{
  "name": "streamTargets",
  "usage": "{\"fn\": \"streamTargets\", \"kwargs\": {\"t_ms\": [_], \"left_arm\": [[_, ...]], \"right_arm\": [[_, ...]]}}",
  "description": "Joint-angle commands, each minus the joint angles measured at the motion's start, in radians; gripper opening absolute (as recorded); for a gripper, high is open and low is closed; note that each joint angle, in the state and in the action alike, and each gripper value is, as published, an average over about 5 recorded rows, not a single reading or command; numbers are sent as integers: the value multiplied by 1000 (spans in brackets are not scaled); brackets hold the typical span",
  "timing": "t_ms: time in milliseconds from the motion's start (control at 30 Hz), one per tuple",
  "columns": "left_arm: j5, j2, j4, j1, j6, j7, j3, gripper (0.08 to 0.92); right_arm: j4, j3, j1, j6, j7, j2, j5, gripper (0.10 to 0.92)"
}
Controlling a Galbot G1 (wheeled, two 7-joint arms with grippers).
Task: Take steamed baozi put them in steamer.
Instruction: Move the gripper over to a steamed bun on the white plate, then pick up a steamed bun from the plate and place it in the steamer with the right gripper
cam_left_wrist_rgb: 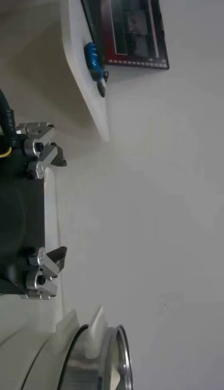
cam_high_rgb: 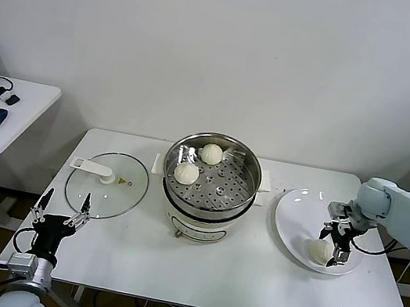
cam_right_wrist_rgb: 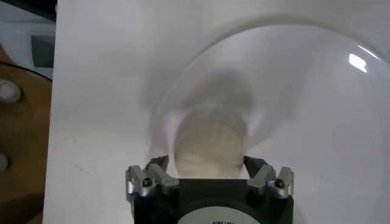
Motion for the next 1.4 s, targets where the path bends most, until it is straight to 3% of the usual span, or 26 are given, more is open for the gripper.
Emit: {"fn": "streamTargets", "kwargs": {"t_ms": [33,267,533,1067,1400], "left_arm": [[-1,-1,-3,1,0,0,0,823],[-2,-3,-6,2,-1,0,-3,823],[-2,1,-8,-2,2,1,1,823],[-4,9,-38,-2,13,4,2,823],[-9,9,-46,12,7,1,-1,823]], "right_arm": [[-6,4,0,-3,2,4,-7,677],[16,-12,29,-6,7,-2,-4,621],[208,-212,340,9,-3,-25,78,626],[417,-344,774,55,-4,179,272,628],[444,-272,723,188,94,295,146,626]]}}
